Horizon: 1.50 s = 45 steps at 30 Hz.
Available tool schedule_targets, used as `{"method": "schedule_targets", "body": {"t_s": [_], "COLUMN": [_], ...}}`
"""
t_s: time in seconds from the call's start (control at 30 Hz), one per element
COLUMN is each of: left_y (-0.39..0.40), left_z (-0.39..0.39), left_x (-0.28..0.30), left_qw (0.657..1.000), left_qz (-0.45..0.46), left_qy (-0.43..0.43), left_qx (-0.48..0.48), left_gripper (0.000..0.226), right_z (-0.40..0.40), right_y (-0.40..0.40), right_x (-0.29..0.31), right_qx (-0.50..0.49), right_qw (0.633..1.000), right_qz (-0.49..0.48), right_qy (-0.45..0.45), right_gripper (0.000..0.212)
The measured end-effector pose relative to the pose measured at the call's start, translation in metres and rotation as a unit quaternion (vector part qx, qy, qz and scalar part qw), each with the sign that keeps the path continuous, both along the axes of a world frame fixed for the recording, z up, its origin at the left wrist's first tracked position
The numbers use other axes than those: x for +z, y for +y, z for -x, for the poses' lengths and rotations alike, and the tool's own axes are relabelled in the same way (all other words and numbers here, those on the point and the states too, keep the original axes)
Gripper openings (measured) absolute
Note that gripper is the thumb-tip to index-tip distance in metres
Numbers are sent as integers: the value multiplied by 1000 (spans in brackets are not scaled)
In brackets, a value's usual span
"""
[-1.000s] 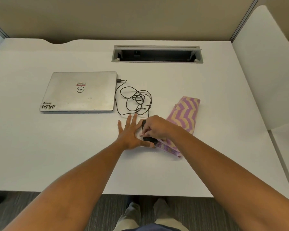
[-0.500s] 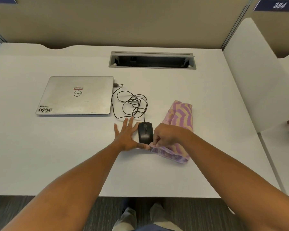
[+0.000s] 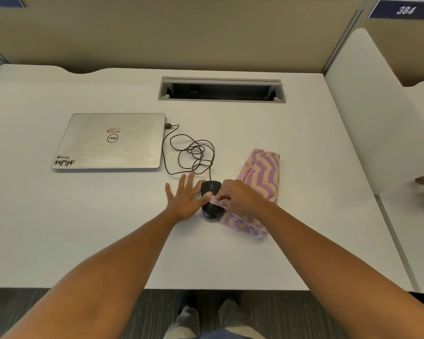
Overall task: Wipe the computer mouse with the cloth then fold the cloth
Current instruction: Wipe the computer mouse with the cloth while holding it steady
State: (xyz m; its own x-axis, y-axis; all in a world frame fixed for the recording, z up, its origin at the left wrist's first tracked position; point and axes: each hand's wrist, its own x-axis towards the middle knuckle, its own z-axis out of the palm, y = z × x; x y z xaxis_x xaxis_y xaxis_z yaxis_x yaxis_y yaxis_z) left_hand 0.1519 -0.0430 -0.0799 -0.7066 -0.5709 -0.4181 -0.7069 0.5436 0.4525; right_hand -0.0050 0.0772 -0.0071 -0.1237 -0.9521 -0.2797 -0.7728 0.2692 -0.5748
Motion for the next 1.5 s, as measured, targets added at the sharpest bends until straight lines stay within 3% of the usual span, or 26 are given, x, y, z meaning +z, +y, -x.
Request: {"method": "schedule_targets", "body": {"t_s": [0.27, 0.4, 0.53, 0.67, 0.83, 1.03, 1.23, 1.5], "left_y": [-3, -4, -3, -3, -3, -3, -2, -2], "left_z": [4, 5, 5, 5, 4, 5, 4, 5], "left_x": [0, -1, -1, -2, -1, 1, 3, -1], "left_qw": [1000, 999, 1000, 999, 999, 999, 999, 999], "left_qz": [-13, -12, -4, 3, -13, -16, -11, -11], "left_qy": [-23, -30, -30, -44, -28, -26, -32, -30], "left_qx": [6, 6, 7, 1, 10, 10, 5, 7], "left_gripper": [71, 70, 69, 72, 72, 70, 70, 70], "right_z": [2, 4, 0, -13, -21, 12, 23, 12], "right_y": [6, 8, 6, 4, 14, 18, 12, 19], "right_x": [3, 5, 11, 7, -3, 3, 1, -14], "right_qx": [94, 180, 117, 140, 261, 155, -3, 46], "right_qw": [995, 976, 992, 989, 961, 987, 997, 998], "right_qz": [-12, -109, -15, 40, -16, -12, 69, -3], "right_qy": [11, 50, -40, 34, 87, 27, -21, -48], "right_gripper": [22, 21, 21, 21, 31, 24, 24, 18]}}
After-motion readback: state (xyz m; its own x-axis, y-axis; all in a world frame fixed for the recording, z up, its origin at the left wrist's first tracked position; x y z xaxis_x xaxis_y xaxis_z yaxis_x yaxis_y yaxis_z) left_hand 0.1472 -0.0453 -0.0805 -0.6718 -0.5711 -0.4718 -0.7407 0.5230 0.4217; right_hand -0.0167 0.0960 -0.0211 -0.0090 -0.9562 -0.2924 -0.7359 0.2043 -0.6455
